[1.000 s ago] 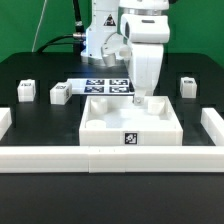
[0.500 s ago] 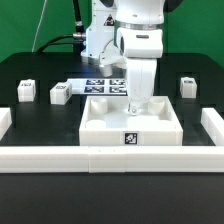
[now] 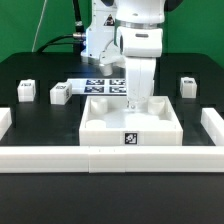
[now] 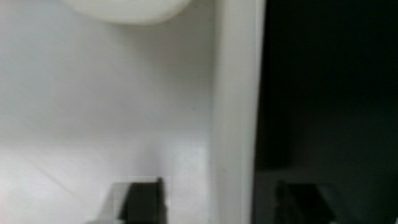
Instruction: Assemble one leg
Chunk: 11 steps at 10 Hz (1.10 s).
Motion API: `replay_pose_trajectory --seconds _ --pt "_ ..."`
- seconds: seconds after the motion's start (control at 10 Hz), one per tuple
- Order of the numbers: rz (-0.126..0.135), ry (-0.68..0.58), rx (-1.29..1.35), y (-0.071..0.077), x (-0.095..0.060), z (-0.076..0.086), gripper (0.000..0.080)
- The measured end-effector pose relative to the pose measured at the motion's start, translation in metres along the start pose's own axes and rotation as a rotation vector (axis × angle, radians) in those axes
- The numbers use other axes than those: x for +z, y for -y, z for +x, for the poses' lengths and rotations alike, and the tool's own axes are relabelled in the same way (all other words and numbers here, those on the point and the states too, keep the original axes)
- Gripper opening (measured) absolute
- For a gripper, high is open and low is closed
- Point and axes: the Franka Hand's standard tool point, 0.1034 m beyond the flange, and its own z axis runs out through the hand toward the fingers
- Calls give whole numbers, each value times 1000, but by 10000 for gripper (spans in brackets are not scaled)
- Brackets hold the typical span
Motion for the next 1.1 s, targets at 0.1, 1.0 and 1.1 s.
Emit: replay_pose_trajectory --seconds 0.1,1.0,1.1 --pt "0 0 0 0 0 0 123" --pt "-20 -9 -18 -8 -2 19 58" --pt "-33 -16 -35 -15 -2 30 59"
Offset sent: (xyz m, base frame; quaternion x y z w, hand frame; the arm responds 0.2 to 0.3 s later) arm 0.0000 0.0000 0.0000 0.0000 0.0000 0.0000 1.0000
